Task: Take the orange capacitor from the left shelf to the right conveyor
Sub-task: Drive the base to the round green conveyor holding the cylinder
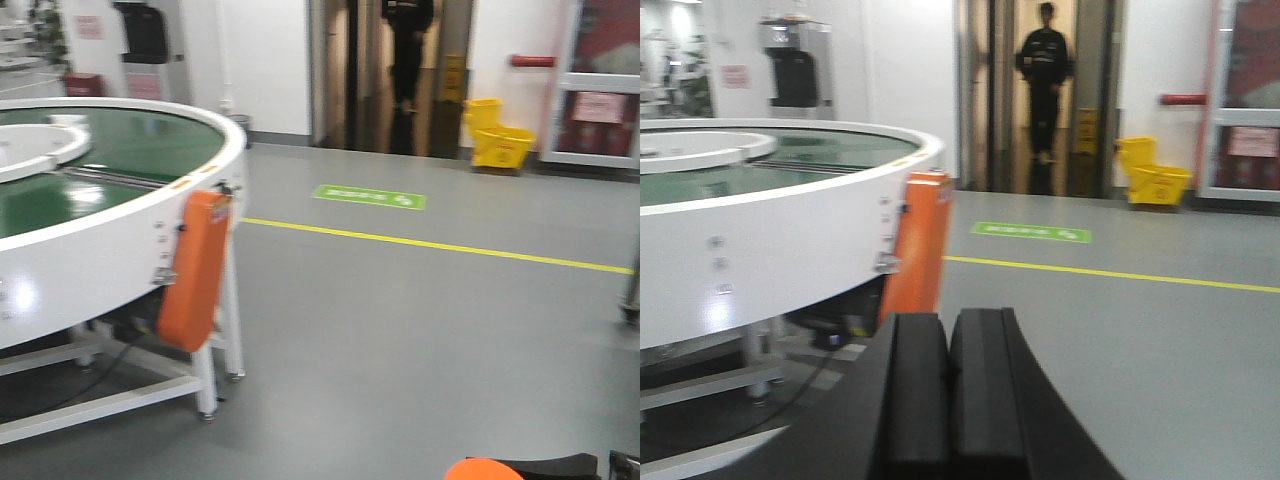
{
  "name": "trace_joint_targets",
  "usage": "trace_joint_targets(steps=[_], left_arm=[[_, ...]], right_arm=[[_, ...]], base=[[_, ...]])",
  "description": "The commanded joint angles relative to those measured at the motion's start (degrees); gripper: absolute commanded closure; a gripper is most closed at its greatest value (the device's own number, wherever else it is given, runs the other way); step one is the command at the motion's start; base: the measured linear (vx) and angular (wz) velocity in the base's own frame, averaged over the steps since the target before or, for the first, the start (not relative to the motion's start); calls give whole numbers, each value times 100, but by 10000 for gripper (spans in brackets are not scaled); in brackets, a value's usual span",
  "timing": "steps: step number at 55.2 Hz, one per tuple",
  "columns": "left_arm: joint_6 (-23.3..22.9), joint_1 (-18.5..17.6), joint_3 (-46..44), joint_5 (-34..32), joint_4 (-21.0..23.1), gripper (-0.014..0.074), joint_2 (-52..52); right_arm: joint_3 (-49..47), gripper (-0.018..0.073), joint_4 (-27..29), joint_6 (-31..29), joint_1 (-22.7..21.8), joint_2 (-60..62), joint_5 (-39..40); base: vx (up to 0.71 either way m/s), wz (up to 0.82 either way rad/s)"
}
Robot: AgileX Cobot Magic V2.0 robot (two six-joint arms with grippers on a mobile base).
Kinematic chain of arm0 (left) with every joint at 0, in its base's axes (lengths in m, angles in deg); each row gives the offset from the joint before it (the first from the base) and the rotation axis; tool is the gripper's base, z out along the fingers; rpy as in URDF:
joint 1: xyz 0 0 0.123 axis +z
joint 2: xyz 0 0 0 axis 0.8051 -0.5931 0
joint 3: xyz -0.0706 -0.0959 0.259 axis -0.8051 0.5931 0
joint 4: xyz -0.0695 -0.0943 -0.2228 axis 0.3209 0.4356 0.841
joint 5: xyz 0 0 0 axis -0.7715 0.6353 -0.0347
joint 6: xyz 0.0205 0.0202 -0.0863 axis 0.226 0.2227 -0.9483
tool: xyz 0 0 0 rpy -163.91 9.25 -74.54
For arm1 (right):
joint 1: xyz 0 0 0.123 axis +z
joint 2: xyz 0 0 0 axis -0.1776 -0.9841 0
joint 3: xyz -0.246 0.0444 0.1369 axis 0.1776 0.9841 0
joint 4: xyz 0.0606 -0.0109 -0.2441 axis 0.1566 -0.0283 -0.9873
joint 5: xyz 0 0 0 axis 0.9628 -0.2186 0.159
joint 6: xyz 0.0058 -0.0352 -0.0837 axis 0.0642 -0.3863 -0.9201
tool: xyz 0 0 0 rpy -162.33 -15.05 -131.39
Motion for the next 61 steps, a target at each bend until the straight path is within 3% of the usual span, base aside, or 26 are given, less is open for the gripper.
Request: trace_joint_targets(steps=[1,28,61], left_arm=[[-37,-30,186,-469,41,602,71],[-37,-30,186,-469,41,602,66],[-37,-30,186,-469,41,602,66]], right_arm=[[-166,197,304,-62,-15,35,-93],[-166,197,299,-62,-15,42,-75],[-166,197,299,-62,-15,42,-95]], base=[[19,71],[21,59],[27,36]])
